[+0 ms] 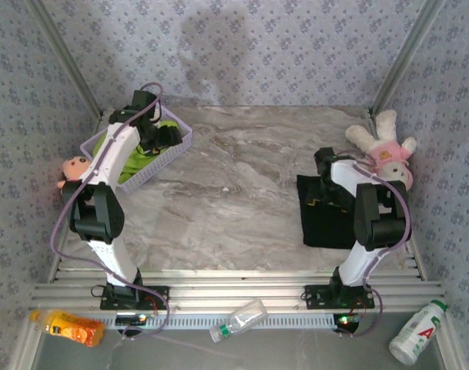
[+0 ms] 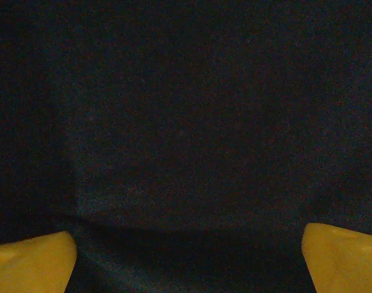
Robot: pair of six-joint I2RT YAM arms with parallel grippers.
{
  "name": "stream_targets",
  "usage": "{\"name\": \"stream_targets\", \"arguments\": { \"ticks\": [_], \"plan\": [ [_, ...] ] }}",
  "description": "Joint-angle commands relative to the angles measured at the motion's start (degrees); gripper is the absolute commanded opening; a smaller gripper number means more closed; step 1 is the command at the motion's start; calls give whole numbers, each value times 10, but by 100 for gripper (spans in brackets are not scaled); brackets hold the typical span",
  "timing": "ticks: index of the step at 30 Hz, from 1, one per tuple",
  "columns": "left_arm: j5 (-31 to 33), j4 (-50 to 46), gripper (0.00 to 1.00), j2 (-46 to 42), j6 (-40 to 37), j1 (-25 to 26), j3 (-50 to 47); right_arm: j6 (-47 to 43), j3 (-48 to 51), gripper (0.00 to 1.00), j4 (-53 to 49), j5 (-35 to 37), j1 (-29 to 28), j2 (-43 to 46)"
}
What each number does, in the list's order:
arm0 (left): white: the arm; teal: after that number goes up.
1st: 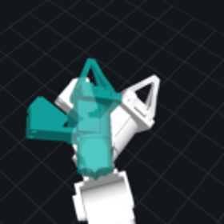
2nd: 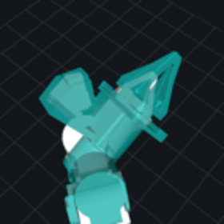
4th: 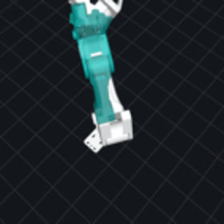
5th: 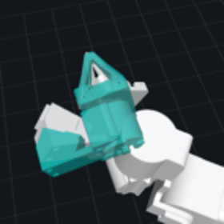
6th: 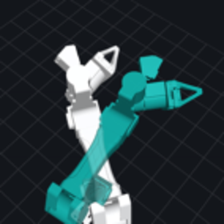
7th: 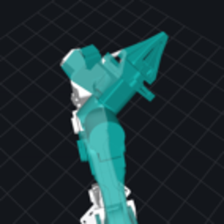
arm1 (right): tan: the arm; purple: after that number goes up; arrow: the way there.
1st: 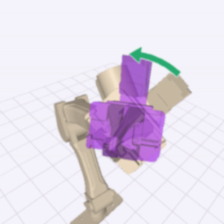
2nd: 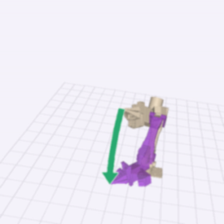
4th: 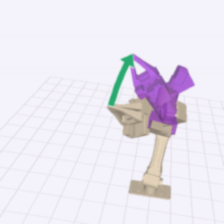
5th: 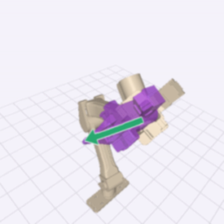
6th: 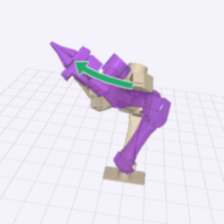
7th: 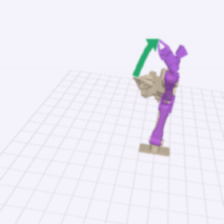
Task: Fold and stack the mixed laundry pile
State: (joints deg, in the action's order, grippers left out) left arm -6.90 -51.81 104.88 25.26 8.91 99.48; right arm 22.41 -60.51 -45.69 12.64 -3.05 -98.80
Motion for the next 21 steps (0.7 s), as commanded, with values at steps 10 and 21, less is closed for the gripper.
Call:
{"name": "stream_targets", "arguments": {
  "ticks": [10,21],
  "plan": [
    [5,-11,72,84,-13,-48,77,-89,-17,93,-81,132,82,-13],
    [150,-63,74,225,42,-90,199,-43,-125,100,-107,56,-24,73]
  ]
}}
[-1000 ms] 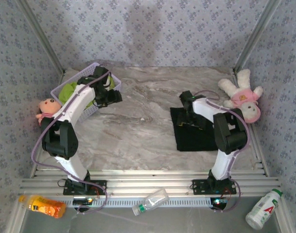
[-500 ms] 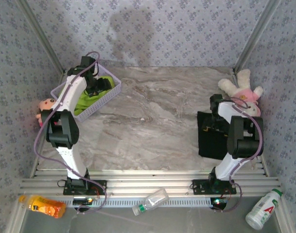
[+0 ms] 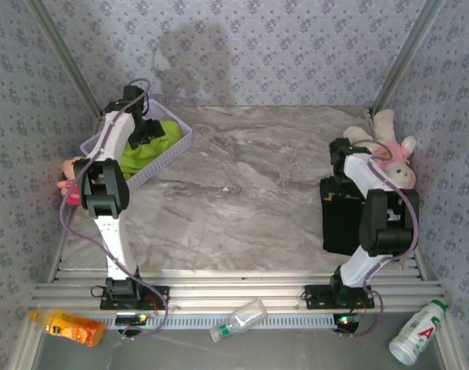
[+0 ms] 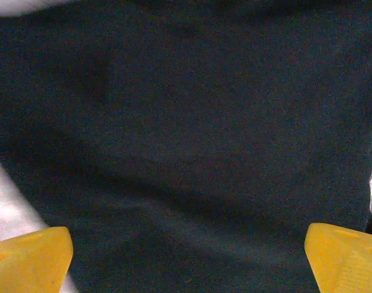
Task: Fold and stack the mixed laundry pile
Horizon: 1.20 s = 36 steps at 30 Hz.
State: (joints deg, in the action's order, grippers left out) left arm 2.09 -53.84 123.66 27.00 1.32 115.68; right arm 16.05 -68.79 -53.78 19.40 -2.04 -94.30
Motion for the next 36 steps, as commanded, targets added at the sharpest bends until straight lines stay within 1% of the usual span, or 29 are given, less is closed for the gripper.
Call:
{"name": "stream_targets", "arguments": {
  "ticks": [1,2,3,6,8,9,10,11,13,15,16,18,20,21,25,28,31,33,36],
  "plan": [
    [75,-51,75,53,31,-18,48,30,-55,100,-32,-11,-48,28],
    [87,-54,78,64,35,-21,53,36,-65,100,-36,-15,-59,28],
    [95,-57,99,76,40,-25,60,40,-73,100,-35,-21,-69,28],
    [107,-66,100,112,46,-36,83,50,-89,100,-30,-34,-92,27],
    [99,-77,99,140,50,-44,108,55,-97,100,-27,-39,-104,26],
    [87,-84,96,156,50,-50,124,56,-101,100,-26,-43,-109,25],
    [72,-90,91,171,49,-55,142,59,-106,100,-25,-49,-113,25],
    [55,-92,81,182,46,-59,154,59,-110,100,-23,-53,-115,27],
    [24,-91,38,194,43,-66,177,63,-118,100,-23,-60,-120,29],
    [0,-79,8,191,36,-68,189,75,-124,100,-25,-71,-120,36],
    [-9,-79,0,187,34,-68,200,82,-125,100,-25,-80,-120,42],
    [-23,-80,0,171,31,-68,226,111,-125,100,-21,-67,-116,57],
    [-43,-74,0,148,22,-69,243,133,-117,100,-5,-71,-107,79],
    [-55,-70,0,135,15,-69,252,141,-111,100,7,-80,-102,89],
    [-99,-45,0,75,3,-69,289,157,-86,100,52,-161,-73,120],
    [-151,-31,0,42,15,-68,336,169,-74,100,68,-179,-70,133],
    [-212,2,0,-2,47,-65,351,167,-66,100,80,-194,-71,144],
    [-238,21,0,-33,58,-55,353,153,-67,100,81,-203,-68,148],
    [-257,36,0,-75,61,-18,358,129,-73,100,75,-223,-56,152]
  ]
}}
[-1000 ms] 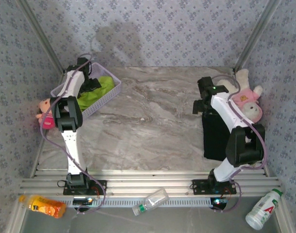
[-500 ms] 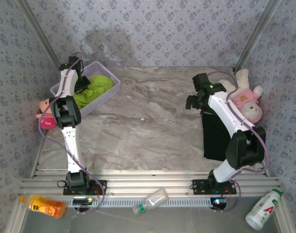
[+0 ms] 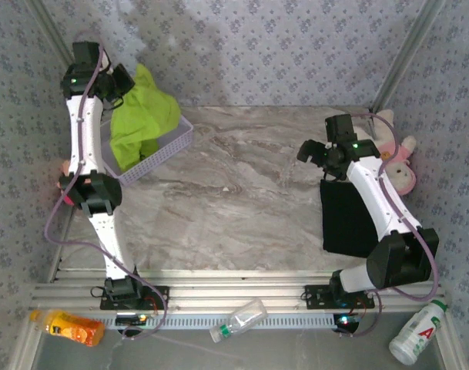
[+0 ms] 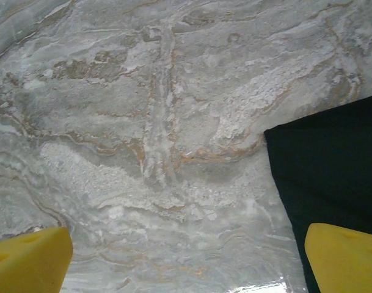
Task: Fold and stack the mixed laundry pile
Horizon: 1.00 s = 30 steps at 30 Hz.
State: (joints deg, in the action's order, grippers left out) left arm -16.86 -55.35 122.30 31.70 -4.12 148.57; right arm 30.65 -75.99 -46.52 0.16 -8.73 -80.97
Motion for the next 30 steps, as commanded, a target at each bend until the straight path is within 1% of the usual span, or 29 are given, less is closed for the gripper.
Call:
{"name": "stream_targets", "arguments": {
  "ticks": [1,5,8,11,12,13,15,17,18,19,20,21,22,23,26,27,28,29,30],
  "plan": [
    [-73,55,0,-75,14,55,29,-25,-5,100,-1,-43,18,20],
    [-76,50,0,-109,7,148,27,-51,-2,100,0,-73,42,30],
    [-59,36,0,-119,-3,239,18,-60,9,100,7,-101,72,40],
    [-23,21,0,-122,-26,330,-13,-66,37,100,30,-129,100,61],
    [-3,16,0,-122,-32,352,-27,-67,45,100,35,-135,108,67],
    [14,10,0,-123,-36,374,-55,-69,54,100,40,-144,118,73],
    [52,-4,0,-125,-38,402,-115,-70,69,100,43,-163,135,82],
    [94,9,2,-137,-29,422,-221,-74,90,100,44,-179,150,90],
    [103,29,6,-144,-20,425,-278,-77,98,100,43,-180,154,93],
    [100,55,16,-149,-9,425,-345,-81,105,100,45,-180,157,96],
    [99,76,45,-150,3,425,-414,-85,111,100,46,-180,158,97],
    [104,81,65,-144,16,424,-452,-87,115,100,47,-180,159,97],
    [107,73,79,-133,28,421,-479,-88,121,100,48,-180,158,96],
    [116,57,86,-123,35,421,-494,-90,125,100,51,-180,158,93],
    [157,13,89,-127,51,431,-503,-94,142,99,60,-187,155,85],
    [170,13,90,-139,55,437,-507,-92,148,97,66,-195,153,81],
    [186,14,95,-156,59,444,-512,-88,155,95,74,-205,151,77],
    [194,16,97,-169,63,450,-517,-83,163,93,81,-213,147,72],
    [197,19,97,-181,65,455,-521,-79,167,93,87,-216,142,67]
  ]
}}
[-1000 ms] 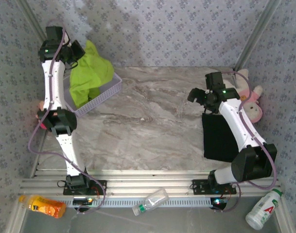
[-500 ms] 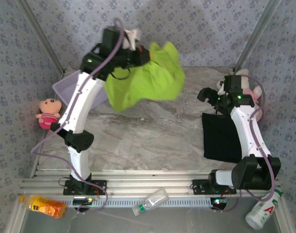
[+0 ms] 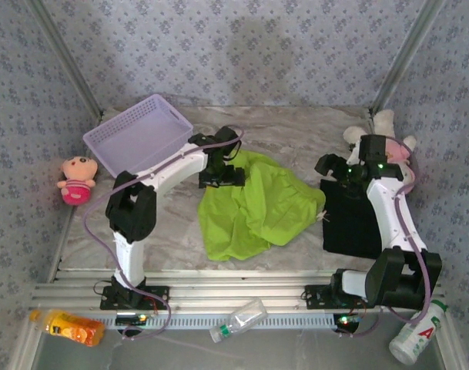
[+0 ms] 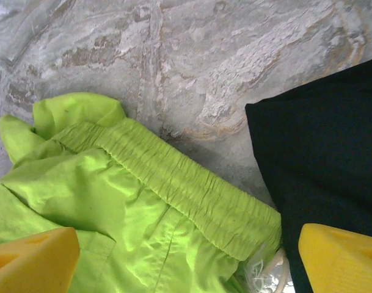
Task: Fold and stack the mixed laundry pile
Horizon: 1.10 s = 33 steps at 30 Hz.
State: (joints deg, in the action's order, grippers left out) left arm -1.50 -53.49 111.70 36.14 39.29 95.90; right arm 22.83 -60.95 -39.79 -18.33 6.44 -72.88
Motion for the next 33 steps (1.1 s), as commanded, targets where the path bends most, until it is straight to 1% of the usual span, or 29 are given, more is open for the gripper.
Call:
{"name": "stream_targets", "arguments": {
  "ticks": [1,5,7,10,13,16,19,20,22,24,26,30,33],
  "plan": [
    [44,4,97,-84,23,26,-1,4,22,92,26,-32,-16,-22],
    [40,3,97,-96,18,61,-46,19,28,90,51,-41,-50,-66],
    [41,-6,97,-95,21,84,-75,21,22,90,71,-31,-69,-94],
    [45,-8,97,-96,31,128,-130,14,6,81,65,-58,-88,-135],
    [53,-2,97,-102,49,164,-188,-12,6,81,56,-36,-113,-154],
    [58,12,97,-105,65,180,-240,-43,14,82,56,-1,-124,-173],
    [68,25,94,-91,64,180,-264,-52,11,83,41,-22,-121,-205],
    [76,23,93,-80,57,178,-260,-54,6,82,42,-28,-121,-217],
    [95,15,92,-51,37,173,-236,-52,-3,78,36,-44,-125,-230],
    [133,3,92,-12,20,159,-200,-39,-1,76,25,-43,-131,-230],
    [148,0,92,30,8,129,-158,-21,16,76,29,-50,-135,-212],
    [160,0,91,98,-2,61,-70,3,55,74,33,-56,-154,-164],
    [159,-21,91,153,-24,22,37,20,83,72,33,-71,-180,-145]
  ]
}}
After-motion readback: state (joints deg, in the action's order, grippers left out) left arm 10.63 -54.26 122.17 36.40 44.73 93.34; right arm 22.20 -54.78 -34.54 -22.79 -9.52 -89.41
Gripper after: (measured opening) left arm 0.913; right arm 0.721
